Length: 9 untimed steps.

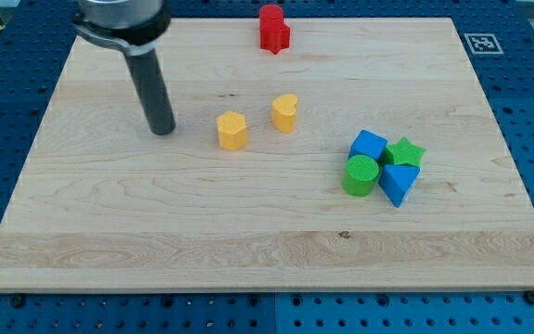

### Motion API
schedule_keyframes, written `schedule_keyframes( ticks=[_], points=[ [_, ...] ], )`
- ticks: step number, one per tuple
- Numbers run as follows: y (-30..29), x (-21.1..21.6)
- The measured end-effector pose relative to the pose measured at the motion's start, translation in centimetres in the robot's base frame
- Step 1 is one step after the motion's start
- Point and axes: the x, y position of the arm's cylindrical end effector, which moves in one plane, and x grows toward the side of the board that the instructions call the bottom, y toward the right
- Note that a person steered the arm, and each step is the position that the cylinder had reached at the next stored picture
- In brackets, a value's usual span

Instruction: Move the yellow hexagon closer to the yellow heart

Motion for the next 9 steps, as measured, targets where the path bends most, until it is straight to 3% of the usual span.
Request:
schedule_keyframes(
  ticks=[2,3,5,7,9],
  points=[
    [6.8,-1.4],
    [7.3,-1.5],
    [3.0,-1.2],
    [2.3,3.4],
    [8.8,2.9]
  ],
)
